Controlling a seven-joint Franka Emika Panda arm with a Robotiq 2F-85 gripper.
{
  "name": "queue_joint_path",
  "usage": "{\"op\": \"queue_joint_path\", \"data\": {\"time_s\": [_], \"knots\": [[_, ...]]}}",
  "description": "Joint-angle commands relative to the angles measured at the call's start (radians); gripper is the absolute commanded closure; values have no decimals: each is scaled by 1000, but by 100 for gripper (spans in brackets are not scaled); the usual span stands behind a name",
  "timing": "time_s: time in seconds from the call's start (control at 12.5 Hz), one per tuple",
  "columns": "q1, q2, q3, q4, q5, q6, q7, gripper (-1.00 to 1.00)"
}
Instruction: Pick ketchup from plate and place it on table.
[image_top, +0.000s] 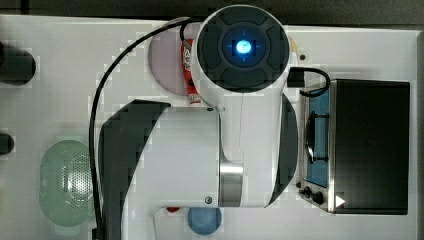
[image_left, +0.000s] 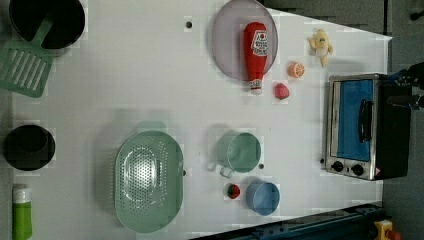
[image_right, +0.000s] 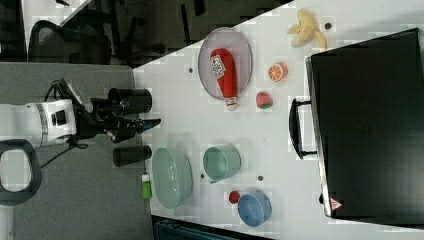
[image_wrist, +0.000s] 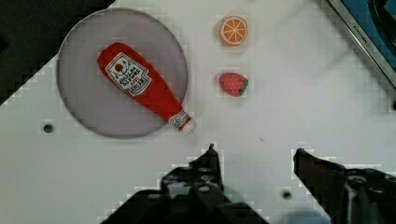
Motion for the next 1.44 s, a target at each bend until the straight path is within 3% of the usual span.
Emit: {"op": "queue_joint_path", "data": {"time_s": [0.08, 0.24, 0.56, 1.04, 1.44], "knots": [[-68, -139, 29, 43, 33, -189, 60, -60], [-68, -137, 30, 43, 33, -188, 58, -99], [-63, -78, 38, 43, 33, -160, 39, -100], [-57, 113, 69, 44, 33, -20, 28, -100], [-45, 307, 90, 47, 33, 162, -145, -100]]}}
